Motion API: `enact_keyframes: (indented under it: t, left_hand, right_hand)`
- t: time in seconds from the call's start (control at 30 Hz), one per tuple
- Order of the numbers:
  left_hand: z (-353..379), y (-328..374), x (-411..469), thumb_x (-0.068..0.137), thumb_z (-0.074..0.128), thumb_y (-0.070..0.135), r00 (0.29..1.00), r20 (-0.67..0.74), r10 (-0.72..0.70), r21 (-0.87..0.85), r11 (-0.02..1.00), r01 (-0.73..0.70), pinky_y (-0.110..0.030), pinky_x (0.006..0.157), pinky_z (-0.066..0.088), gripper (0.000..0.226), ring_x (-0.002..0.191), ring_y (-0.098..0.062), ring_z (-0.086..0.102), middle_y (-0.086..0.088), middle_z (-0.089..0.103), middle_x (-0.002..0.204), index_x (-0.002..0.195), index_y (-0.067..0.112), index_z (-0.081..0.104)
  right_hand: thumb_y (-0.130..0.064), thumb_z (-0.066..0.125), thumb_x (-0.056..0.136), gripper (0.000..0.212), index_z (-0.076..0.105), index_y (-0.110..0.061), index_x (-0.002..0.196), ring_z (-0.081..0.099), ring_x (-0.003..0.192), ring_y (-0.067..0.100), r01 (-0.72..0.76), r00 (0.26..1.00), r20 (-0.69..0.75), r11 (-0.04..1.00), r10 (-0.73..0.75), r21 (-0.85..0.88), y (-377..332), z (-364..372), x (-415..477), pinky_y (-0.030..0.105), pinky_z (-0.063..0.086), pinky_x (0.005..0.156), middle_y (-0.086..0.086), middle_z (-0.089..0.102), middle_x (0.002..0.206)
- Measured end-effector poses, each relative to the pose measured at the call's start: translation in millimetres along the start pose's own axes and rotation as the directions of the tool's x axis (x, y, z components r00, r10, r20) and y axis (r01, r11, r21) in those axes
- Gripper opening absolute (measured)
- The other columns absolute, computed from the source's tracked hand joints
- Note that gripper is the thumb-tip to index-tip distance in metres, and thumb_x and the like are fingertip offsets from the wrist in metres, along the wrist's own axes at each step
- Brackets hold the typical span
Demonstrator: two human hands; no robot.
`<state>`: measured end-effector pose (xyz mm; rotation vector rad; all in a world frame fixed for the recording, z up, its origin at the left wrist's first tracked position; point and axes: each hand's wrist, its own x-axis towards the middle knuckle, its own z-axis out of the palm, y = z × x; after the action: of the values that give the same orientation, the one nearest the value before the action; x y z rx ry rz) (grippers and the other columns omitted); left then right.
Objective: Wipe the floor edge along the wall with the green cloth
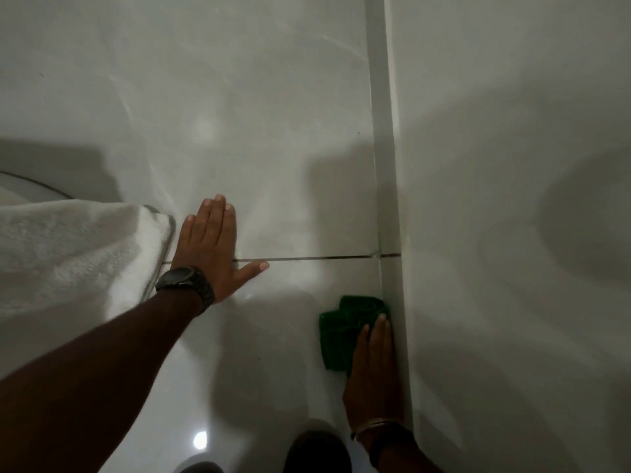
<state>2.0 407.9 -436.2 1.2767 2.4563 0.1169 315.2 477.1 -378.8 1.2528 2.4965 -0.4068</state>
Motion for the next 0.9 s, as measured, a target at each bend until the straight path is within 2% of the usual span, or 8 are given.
enact_keyframes:
  t: [0.03,0.13,0.23,0.37,0.5,0.57,0.77,0.9]
  left_hand:
    - [1,0,0,0.080,0.036,0.086,1.000,-0.013,0.004,0.000,1.000,-0.004,-0.053,0.120,0.007,0.117,0.153,-0.036,0.003,-0.020,0.005,0.166,0.157,0.003,0.008]
    - [5,0,0,0.080,0.036,0.086,0.999,-0.048,0.011,0.010,1.000,-0.011,-0.053,0.120,0.008,0.117,0.153,-0.036,0.004,-0.020,0.006,0.166,0.157,0.003,0.009]
    - [5,1,-1,0.081,0.036,0.086,0.997,-0.069,0.021,0.014,1.000,-0.020,-0.053,0.120,0.009,0.116,0.153,-0.036,0.004,-0.021,0.008,0.166,0.157,0.002,0.011]
    - [6,1,-2,0.082,0.037,0.085,0.996,-0.079,0.029,0.024,0.999,-0.027,-0.053,0.120,0.009,0.116,0.153,-0.036,0.004,-0.021,0.007,0.166,0.157,0.001,0.011]
    - [6,-1,-1,0.082,0.036,0.085,0.996,-0.089,0.032,0.025,0.999,-0.029,-0.053,0.120,0.009,0.115,0.153,-0.036,0.005,-0.021,0.008,0.166,0.157,0.001,0.012]
    - [6,0,-2,0.082,0.036,0.085,0.995,-0.093,0.038,0.028,0.999,-0.036,-0.052,0.120,0.007,0.115,0.153,-0.035,0.004,-0.021,0.008,0.166,0.157,0.001,0.012]
    - [9,-3,-1,0.082,0.036,0.085,0.993,-0.115,0.041,0.021,0.999,-0.038,-0.051,0.120,0.007,0.115,0.154,-0.034,0.004,-0.020,0.010,0.166,0.157,0.001,0.014]
    - [8,-2,0,0.082,0.037,0.084,0.995,-0.089,0.034,0.020,0.999,-0.032,-0.051,0.120,0.007,0.114,0.154,-0.034,0.004,-0.020,0.010,0.166,0.157,0.001,0.015]
  right_hand:
    - [-0.011,-0.006,0.096,0.059,0.032,0.012,0.137,0.026,0.136,0.048,0.024,0.999,-0.025,1.000,-0.024,0.004,1,0,8,0.045,0.011,0.111,0.034,0.025,0.147]
    - [0.000,0.020,0.093,0.048,0.026,0.011,0.139,0.019,0.139,0.045,0.093,0.991,-0.103,0.995,-0.088,0.048,0,-3,53,0.050,0.020,0.116,0.031,0.019,0.150]
    - [0.007,0.032,0.090,0.052,0.021,0.012,0.141,0.013,0.141,0.045,0.141,0.977,-0.172,0.986,-0.125,0.088,-10,-19,107,0.052,0.017,0.116,0.033,0.015,0.151]
    - [0.000,0.023,0.091,0.054,0.011,0.013,0.142,0.004,0.142,0.045,0.120,0.984,-0.140,0.991,-0.110,0.059,-27,-42,160,0.049,0.009,0.119,0.035,0.007,0.152]
    - [-0.002,0.031,0.093,0.060,0.002,0.008,0.144,-0.003,0.142,0.043,0.147,0.977,-0.151,0.988,-0.152,-0.044,-42,-74,227,0.046,0.004,0.119,0.034,-0.004,0.153]
    - [-0.005,0.034,0.095,0.064,-0.002,0.002,0.146,-0.005,0.143,0.041,0.131,0.985,-0.105,0.989,-0.137,-0.064,-49,-92,260,0.045,0.005,0.119,0.030,-0.008,0.154]
    - [-0.005,0.028,0.095,0.056,0.002,0.013,0.142,-0.007,0.141,0.046,0.196,0.971,-0.097,0.962,-0.217,-0.189,-56,-111,309,0.049,-0.001,0.118,0.036,-0.005,0.151]
    - [-0.003,0.024,0.094,0.054,0.005,0.012,0.142,-0.001,0.142,0.044,0.180,0.971,-0.141,0.978,-0.195,-0.107,-52,-93,291,0.048,0.005,0.119,0.034,0.000,0.153]
